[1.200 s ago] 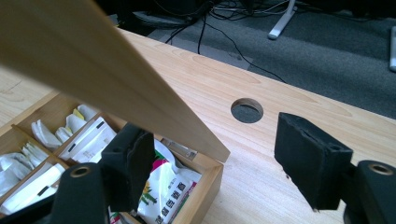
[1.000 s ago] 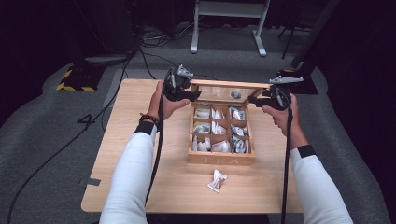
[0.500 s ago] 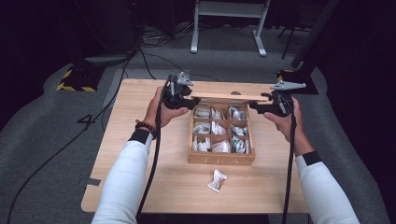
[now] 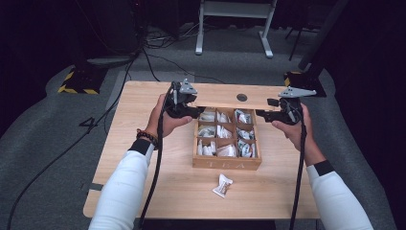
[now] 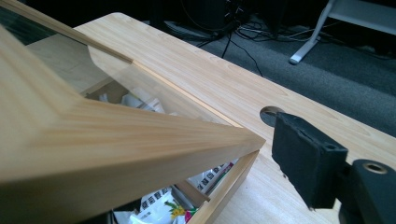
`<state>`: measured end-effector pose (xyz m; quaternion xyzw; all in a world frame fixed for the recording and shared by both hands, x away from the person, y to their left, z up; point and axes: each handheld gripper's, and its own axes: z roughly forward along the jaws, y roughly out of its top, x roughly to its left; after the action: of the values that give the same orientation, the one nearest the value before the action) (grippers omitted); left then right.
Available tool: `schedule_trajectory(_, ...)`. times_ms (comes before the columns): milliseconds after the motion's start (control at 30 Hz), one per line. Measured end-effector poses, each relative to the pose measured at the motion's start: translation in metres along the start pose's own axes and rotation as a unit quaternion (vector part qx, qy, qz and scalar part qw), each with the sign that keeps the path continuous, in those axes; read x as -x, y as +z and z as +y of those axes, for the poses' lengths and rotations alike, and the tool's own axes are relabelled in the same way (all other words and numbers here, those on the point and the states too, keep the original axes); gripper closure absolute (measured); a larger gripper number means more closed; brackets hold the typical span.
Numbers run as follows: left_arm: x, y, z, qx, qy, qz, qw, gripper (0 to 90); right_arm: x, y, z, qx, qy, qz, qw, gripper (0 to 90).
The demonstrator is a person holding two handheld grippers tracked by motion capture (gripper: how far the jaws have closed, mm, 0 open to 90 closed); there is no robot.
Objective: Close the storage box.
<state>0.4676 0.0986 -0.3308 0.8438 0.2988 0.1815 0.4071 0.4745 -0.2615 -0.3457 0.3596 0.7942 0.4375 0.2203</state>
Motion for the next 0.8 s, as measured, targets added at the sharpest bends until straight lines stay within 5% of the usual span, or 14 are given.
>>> schedule_trajectory(367, 0.005, -0.004, -0.015, 0.008, -0.003, -0.025, 0.9997, 50.0, -0.010, -0.005, -0.007, -0.011, -0.016, 0.012, 0.9997, 35.8)
schedule_trajectory(800, 0.014, -0.012, -0.023, 0.008, -0.002, -0.023, 0.9997, 49.3, -0.018, -0.018, -0.015, -0.004, -0.036, 0.021, 0.9991, 36.0)
